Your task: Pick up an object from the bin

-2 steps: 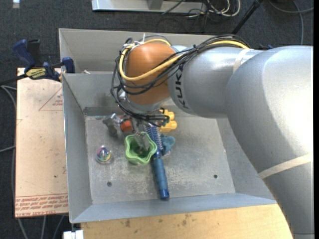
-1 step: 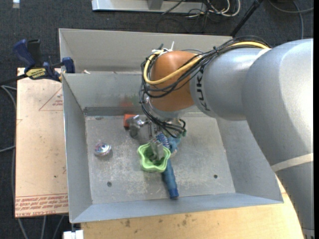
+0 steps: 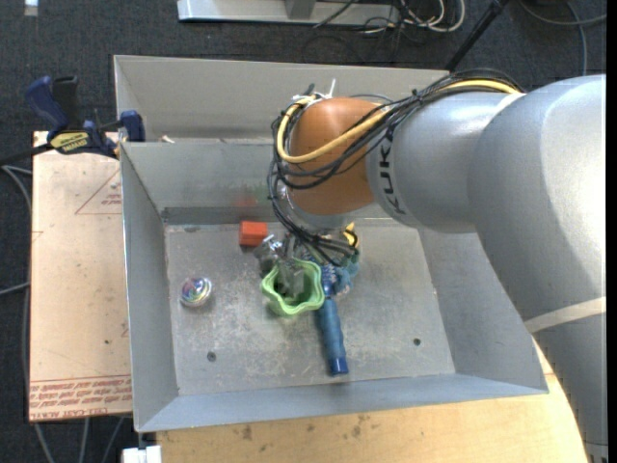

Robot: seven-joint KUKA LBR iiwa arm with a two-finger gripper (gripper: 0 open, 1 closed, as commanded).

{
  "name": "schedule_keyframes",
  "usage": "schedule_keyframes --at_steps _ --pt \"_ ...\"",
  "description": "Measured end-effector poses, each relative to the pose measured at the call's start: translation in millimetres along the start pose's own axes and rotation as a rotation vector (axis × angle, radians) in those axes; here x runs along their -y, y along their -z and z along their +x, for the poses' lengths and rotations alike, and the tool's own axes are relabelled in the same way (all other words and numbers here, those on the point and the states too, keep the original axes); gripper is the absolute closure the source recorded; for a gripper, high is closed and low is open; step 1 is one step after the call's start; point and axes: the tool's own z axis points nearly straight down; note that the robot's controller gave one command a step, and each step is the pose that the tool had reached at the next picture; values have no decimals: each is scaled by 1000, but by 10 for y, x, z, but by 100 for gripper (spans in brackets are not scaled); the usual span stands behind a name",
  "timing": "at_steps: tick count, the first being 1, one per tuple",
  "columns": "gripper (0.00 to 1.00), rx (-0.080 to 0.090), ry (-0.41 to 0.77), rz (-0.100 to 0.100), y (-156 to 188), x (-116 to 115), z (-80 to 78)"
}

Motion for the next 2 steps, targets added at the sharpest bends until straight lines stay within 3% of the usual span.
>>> schedule_keyframes --at_steps 1,2 --pt "100 5 31 4 1251 -122 418" --pt "100 5 20 5 1830 -7 505"
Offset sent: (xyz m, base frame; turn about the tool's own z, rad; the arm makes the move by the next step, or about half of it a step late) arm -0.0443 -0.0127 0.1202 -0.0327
